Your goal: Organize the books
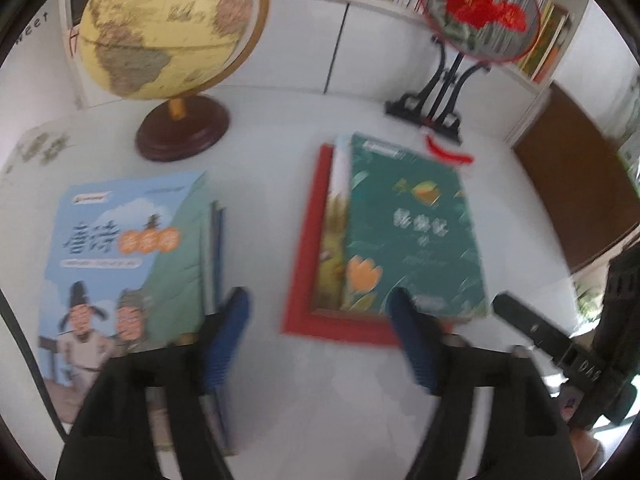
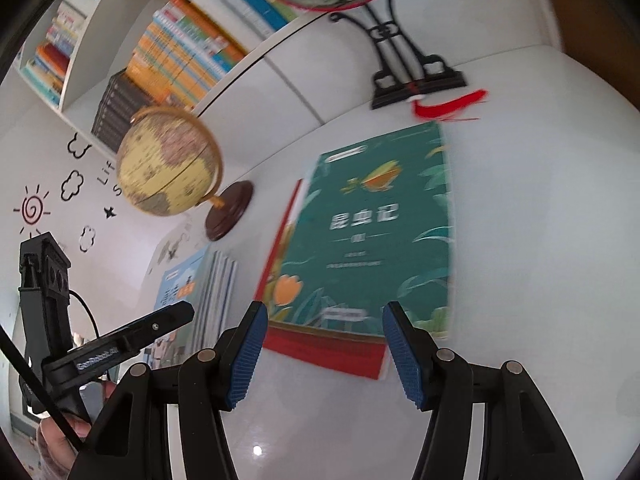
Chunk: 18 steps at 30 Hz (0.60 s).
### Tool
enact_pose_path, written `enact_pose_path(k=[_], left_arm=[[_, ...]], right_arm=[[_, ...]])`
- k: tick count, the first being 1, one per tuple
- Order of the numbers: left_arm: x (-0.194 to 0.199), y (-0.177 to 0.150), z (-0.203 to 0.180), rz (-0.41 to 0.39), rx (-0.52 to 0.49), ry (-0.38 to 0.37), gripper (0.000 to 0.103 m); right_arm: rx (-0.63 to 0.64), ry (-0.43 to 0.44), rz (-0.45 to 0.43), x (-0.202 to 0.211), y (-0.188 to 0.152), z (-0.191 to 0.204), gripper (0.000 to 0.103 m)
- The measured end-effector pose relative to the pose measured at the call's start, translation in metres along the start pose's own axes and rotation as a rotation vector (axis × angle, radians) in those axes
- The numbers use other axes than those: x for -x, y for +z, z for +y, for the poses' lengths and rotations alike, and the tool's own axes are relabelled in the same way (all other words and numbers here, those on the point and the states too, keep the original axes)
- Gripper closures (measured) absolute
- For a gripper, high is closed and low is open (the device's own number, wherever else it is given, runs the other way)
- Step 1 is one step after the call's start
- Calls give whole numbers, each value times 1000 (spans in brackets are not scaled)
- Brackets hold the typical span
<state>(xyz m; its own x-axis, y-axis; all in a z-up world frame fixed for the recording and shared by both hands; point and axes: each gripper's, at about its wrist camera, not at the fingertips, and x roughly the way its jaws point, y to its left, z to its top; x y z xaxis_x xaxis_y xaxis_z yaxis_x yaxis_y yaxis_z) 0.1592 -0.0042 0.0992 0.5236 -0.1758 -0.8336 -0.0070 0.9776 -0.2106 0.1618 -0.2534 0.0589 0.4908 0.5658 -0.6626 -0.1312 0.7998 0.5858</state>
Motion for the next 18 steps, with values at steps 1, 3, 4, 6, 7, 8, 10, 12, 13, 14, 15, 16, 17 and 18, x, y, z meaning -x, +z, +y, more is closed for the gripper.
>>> enact_pose_path(k=[1,3,4,6,7,8,10,12,13,14,15,16,17,18], left_arm=[[1,1,-4,-25,10,-17,22],[-3,4,-9,-40,24,-43,17],[-7,6,-11,-37,32,-51,17],[-17,9,-15,-26,46,-74,17],[-21,10,-17,-24,50,-86,17],[-26,11,-18,-23,54,-96,17],[-36,13,-22,-21,58,-118,17],[-44,15,-25,-13,58,-133,17],[-48,16,-27,-9,55,-142,17],[-51,16,-29,-8,52,-147,17],[-56,17,-31,-5,46,-149,17],[-60,17,-33,0,40,-149,17],[-64,17,-34,7,35,-149,17],[-68,16,-36,14,30,-147,17]], right_arm=[[-5,-1,-2,1,2,-4,45],[-15,-3,-3,3,5,-13,45],[-20,-5,-3,4,7,-18,45],[-28,-6,-1,3,12,-27,45],[-32,-6,0,3,14,-31,45],[-33,-7,0,2,16,-34,45],[-35,-4,0,0,20,-41,45],[-34,-5,6,-4,23,-46,45],[-33,-8,10,-7,25,-49,44],[-33,-8,13,-9,27,-51,44],[-33,-8,17,-12,29,-53,44],[-32,-8,19,-15,30,-56,44],[-31,-7,21,-17,32,-57,44],[-29,-4,22,-20,33,-59,44]])
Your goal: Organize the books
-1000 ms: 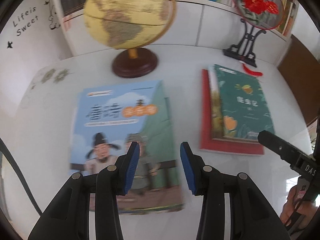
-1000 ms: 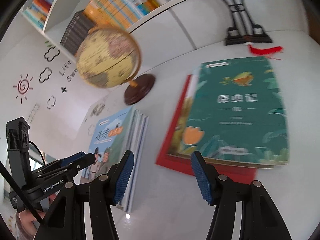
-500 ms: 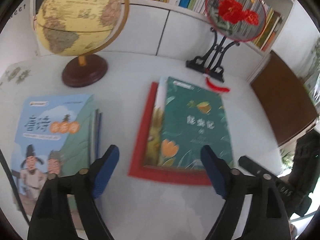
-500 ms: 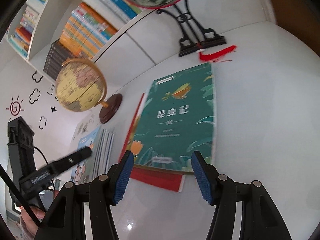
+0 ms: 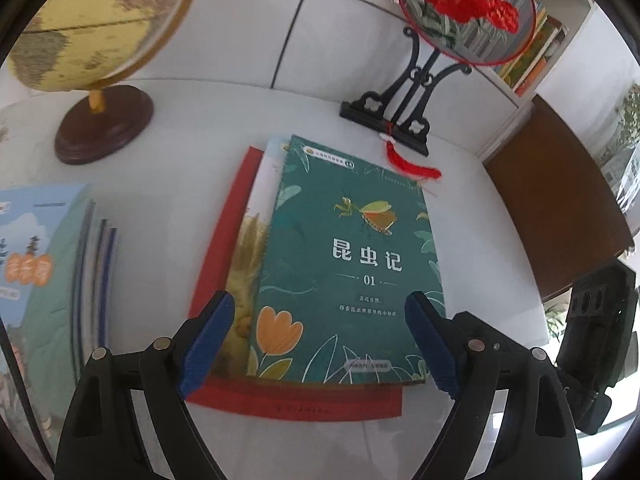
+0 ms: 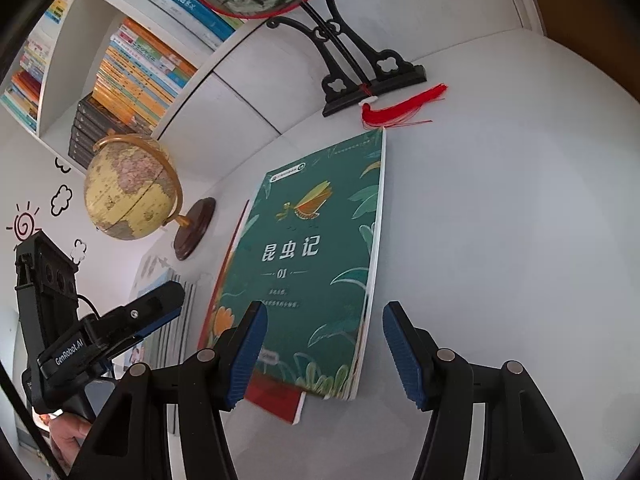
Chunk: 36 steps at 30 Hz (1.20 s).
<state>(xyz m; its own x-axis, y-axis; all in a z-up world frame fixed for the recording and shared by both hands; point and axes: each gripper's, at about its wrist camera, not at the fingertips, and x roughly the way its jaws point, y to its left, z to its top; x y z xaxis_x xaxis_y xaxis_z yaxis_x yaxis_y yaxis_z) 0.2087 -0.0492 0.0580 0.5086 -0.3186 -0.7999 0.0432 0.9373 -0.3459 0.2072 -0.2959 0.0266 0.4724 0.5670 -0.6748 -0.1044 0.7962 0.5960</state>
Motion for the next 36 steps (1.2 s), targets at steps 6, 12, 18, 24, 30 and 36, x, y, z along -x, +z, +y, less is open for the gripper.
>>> enact_pose_path(k=[6,12,18,24,30,36], left_arm=[[-20,-4,-2,40,-15,-10,17],[-30,-9,-5,48,-50,1,15],[-28,-16,-12,62,-57,-43,11],[-19,-30,-19,92,-81,-71,11],[-4,-40,-13,101,-73,-96,11],[-11,-29,5,68,15,-91,11]], right_arm=[[-1,11,15,-14,3,-6,44],[-36,32,-3,-18,4,-13,44],[-62,66,0,-21,4,-10,35],[-28,34,21,-17,3,-2,22],[0,66,106,-11,-7,-4,22],[-35,147,84,-7,-9,-18,23]])
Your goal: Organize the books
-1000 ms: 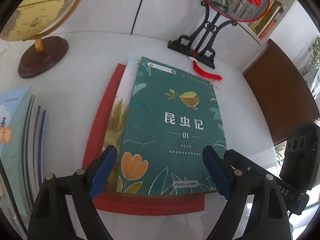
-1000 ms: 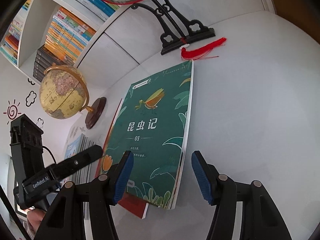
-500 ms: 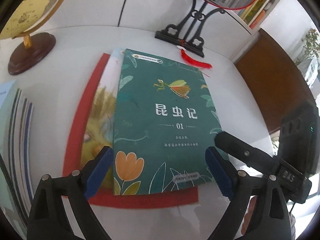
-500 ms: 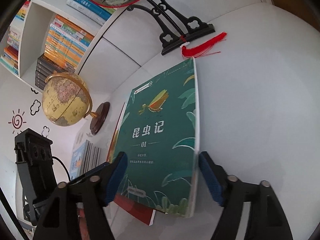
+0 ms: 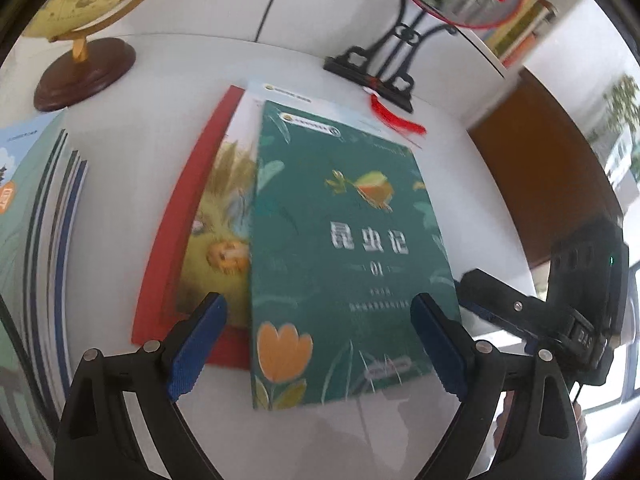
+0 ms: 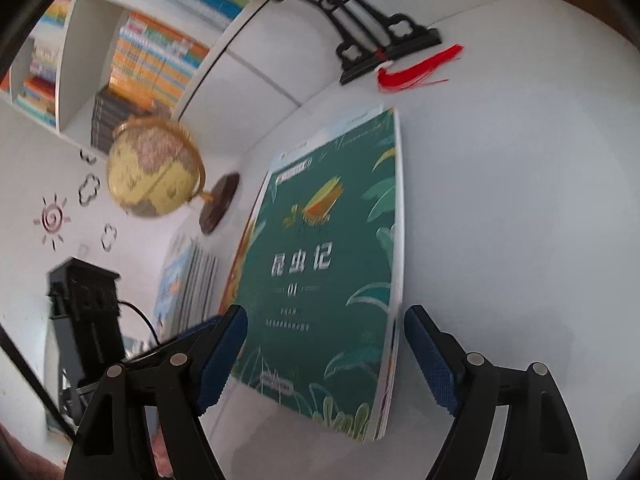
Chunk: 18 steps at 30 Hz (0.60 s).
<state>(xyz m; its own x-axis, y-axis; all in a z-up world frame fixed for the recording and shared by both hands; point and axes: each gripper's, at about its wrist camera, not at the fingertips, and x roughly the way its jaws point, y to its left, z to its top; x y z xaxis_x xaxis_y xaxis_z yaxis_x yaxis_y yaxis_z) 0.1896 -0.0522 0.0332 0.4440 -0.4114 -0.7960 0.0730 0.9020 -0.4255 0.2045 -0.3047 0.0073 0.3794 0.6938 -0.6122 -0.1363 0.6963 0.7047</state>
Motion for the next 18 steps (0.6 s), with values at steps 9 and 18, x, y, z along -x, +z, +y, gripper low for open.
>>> enact_pose_path(k=[9,18], left_arm=[[-1,-3,-1,-26,-9,0,12],[19,-19,21,-57,123,50,61]], right_arm=[[-47,68,-33,-5,-1,1,22],[-73,122,-132,21,-16,3,62]])
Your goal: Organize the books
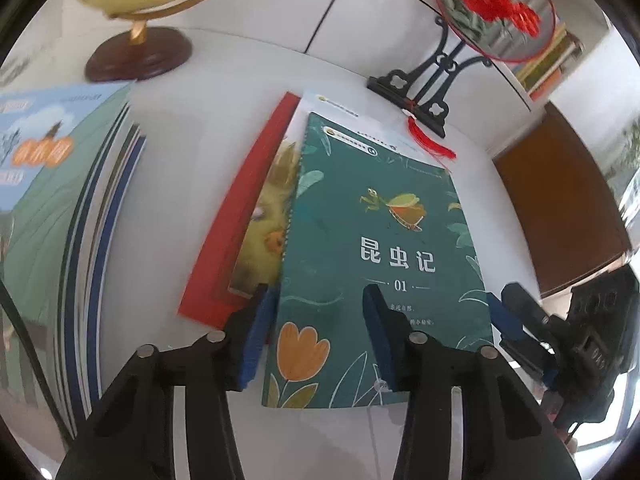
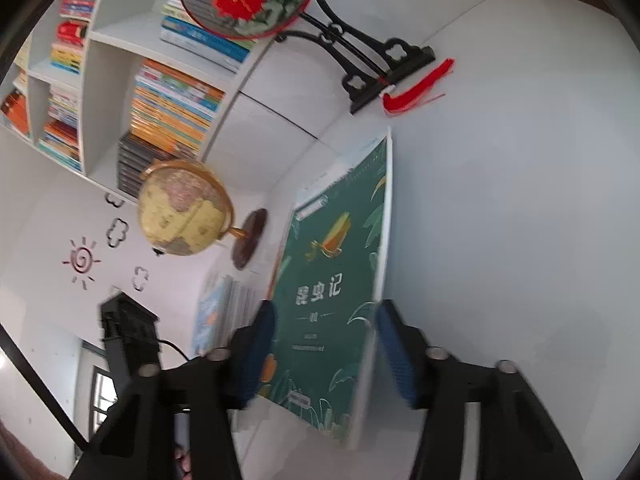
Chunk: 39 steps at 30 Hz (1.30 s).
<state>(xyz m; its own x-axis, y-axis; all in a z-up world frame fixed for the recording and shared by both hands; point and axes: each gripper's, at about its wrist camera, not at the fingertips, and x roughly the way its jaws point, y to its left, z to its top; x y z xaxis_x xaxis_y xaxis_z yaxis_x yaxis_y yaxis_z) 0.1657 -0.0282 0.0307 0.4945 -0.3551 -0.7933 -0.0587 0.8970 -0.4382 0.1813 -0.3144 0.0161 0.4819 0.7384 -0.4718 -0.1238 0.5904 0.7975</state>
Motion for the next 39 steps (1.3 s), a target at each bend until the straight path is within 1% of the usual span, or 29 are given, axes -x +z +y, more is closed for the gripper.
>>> enact_pose_path(k=[1,4,7,9,11,14,20,24,26,32,35,39], left_arm=[[2,-1,1,1,7,-8,61],[5,-5,-2,-2,-9,-3,61],[5,-11,-2,13,-20,14,61],[6,-14,-1,14,-8,7,61],[7,-16,0,19,4,1,61],[10,-20,1,23,-1,16,61],[14,-24,8,28,15,32,61],[12,-28,12,51,41,34,61],[13,-31,13,46,42,33,58],[11,-32,9,46,29,34,56],[13,-32,9,44,22,18,56],[24,-33,2,10,4,-16,56]], right_arm=[[11,-1,-3,2,-1,2,65],[58,-41,4,5,-7,10,68],[104,-119,30,1,-11,14,68],[100,-136,36,1,-13,12,68],[80,-123,33,2,-14,7,68],[62,-118,35,3,-16,4,68],[46,-114,64,-3,-22,2,68],[35,-113,90,-8,-25,0,68],[18,-107,98,-9,-25,-3,69],[-36,-79,95,-9,-28,-11,68],[-24,-82,92,-9,-29,-8,67],[31,-92,69,-4,-30,1,67]])
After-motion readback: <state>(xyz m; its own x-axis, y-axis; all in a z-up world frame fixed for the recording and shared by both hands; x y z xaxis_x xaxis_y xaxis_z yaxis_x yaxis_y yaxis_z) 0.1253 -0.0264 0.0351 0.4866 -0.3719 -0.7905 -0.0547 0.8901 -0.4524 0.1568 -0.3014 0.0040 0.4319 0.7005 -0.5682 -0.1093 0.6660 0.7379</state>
